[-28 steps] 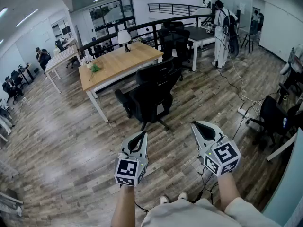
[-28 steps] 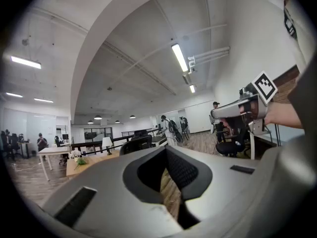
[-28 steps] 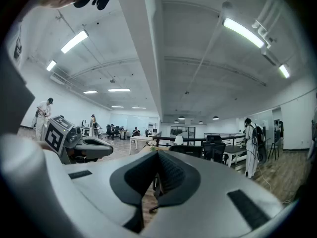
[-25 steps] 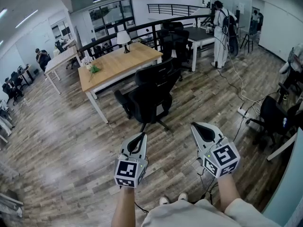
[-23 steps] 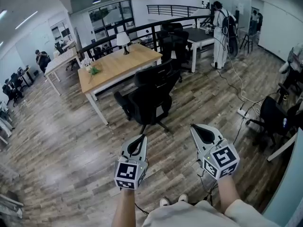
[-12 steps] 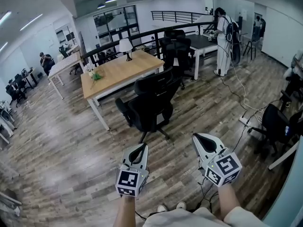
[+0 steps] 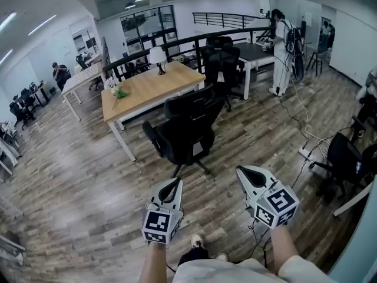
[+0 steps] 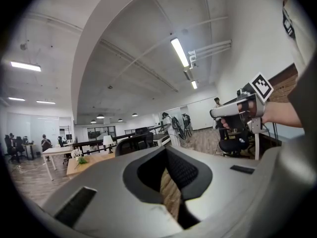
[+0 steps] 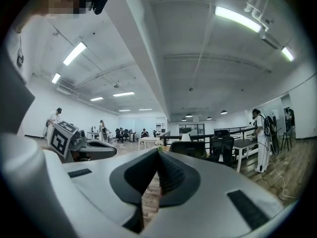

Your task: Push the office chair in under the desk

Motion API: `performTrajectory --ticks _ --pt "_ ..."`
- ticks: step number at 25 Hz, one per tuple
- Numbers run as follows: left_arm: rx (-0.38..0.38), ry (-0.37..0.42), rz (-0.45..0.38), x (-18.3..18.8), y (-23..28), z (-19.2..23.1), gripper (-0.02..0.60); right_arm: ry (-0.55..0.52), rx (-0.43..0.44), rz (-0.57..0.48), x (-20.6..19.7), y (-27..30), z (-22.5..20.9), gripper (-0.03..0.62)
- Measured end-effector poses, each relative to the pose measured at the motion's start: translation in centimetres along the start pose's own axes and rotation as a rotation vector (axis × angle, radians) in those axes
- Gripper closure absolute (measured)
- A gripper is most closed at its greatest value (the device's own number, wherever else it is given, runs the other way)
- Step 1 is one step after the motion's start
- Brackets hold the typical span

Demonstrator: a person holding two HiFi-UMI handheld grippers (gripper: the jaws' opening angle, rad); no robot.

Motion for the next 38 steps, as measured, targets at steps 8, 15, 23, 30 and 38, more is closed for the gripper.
performTrajectory --ticks 8,15,23,30,38 --pt "-0.006 -0.018 -0.015 -1.2 5.3 2.6 0.571 -0.003 -0.006 0.001 -0.3 4.4 -3.7 0.592" --pt "0.018 0.029 -0.029 -1.3 11.9 7.5 0.571 -0.04 -0.016 -0.001 0.6 10.8 -8.0 0.592" --pt "0.015 0.013 -0.024 -2.5 18.9 12.2 0.571 -0.059 -0.067 0.002 0.8 17.7 -12.9 0.589" --pt "0.001 0.007 -0.011 -2.8 23.1 15.4 0.571 -0.031 -0.077 0.0 1.7 22.0 -15.8 0.588" --pt "-0.004 -0.001 -0.002 -3.9 26.4 18.9 0.571 -0.05 -0.068 0.011 1.2 26.6 -16.8 0.586"
Point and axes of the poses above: the fingertips, and each gripper's own axes: y forward along the fingers, z to its left, x out of its top, the point moved 9 cm from there along -y, backward along the fingers, and after that the axes turned 2 degrees about y, right-handed, at the moved point
